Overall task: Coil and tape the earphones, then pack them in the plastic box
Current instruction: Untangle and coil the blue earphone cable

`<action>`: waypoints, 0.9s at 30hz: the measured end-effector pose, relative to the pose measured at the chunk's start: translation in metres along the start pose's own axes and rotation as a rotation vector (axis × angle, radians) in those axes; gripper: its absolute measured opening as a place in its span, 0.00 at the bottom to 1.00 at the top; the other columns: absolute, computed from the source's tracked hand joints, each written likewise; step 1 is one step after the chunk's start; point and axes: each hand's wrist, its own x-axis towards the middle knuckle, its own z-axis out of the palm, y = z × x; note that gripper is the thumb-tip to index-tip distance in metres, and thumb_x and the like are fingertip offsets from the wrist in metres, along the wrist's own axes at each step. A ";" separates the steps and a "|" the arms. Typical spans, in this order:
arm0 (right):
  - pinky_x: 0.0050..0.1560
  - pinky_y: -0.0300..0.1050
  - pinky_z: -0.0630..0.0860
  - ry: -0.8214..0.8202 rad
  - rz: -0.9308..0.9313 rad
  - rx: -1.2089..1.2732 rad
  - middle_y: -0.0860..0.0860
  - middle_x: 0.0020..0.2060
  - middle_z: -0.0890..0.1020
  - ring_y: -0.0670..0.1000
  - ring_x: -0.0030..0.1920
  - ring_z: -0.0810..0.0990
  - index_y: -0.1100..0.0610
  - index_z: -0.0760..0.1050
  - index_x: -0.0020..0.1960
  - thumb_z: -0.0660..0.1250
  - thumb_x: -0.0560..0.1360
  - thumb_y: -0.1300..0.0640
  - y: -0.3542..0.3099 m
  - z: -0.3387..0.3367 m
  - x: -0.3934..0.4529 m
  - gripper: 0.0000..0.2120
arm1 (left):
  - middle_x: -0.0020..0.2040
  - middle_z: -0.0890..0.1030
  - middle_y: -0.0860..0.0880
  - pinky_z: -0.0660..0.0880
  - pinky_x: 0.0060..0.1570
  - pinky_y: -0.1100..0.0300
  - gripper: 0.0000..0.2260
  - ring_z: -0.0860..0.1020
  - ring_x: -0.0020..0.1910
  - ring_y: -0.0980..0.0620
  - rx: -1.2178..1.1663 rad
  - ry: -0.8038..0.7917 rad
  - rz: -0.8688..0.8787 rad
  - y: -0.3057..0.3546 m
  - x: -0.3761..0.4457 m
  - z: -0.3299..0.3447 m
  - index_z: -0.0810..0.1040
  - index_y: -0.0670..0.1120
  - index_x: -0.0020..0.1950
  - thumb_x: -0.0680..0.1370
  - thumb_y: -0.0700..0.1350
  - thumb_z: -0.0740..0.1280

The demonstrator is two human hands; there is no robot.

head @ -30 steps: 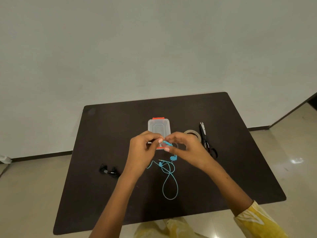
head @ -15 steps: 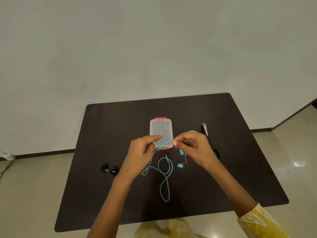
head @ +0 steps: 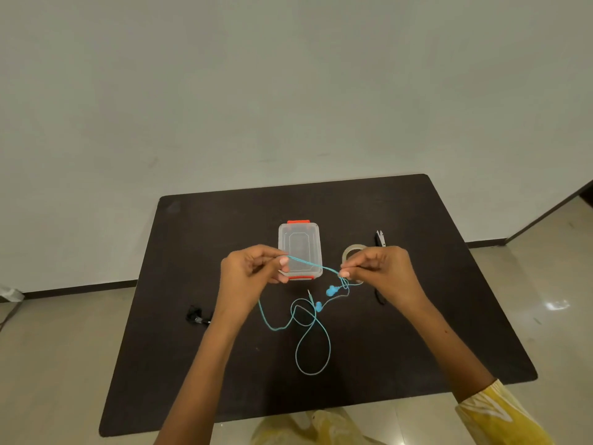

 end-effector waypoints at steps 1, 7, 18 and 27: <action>0.43 0.41 0.81 -0.028 0.008 -0.019 0.55 0.40 0.85 0.49 0.40 0.85 0.62 0.83 0.43 0.76 0.67 0.64 0.000 -0.001 0.000 0.06 | 0.36 0.85 0.46 0.80 0.37 0.62 0.04 0.83 0.34 0.48 0.010 0.007 -0.001 -0.001 0.001 -0.002 0.83 0.43 0.47 0.75 0.38 0.69; 0.50 0.40 0.79 -0.165 0.052 0.040 0.55 0.43 0.84 0.51 0.46 0.83 0.54 0.81 0.48 0.70 0.72 0.67 0.008 -0.008 -0.002 0.10 | 0.35 0.84 0.48 0.81 0.37 0.61 0.03 0.83 0.33 0.51 0.120 0.131 -0.035 -0.011 0.006 -0.011 0.83 0.45 0.46 0.75 0.39 0.69; 0.36 0.33 0.75 -0.011 0.059 0.076 0.51 0.29 0.82 0.45 0.32 0.79 0.59 0.81 0.45 0.66 0.76 0.63 0.013 0.015 -0.009 0.05 | 0.38 0.83 0.48 0.78 0.33 0.63 0.08 0.81 0.31 0.50 0.160 -0.071 -0.048 -0.017 -0.002 0.003 0.79 0.49 0.55 0.79 0.39 0.64; 0.28 0.34 0.69 -0.079 0.137 0.255 0.56 0.34 0.81 0.44 0.31 0.74 0.55 0.82 0.46 0.72 0.71 0.58 -0.002 0.030 -0.011 0.05 | 0.43 0.84 0.47 0.76 0.30 0.61 0.10 0.79 0.26 0.48 0.082 -0.236 0.031 -0.004 -0.010 0.030 0.66 0.52 0.51 0.80 0.36 0.61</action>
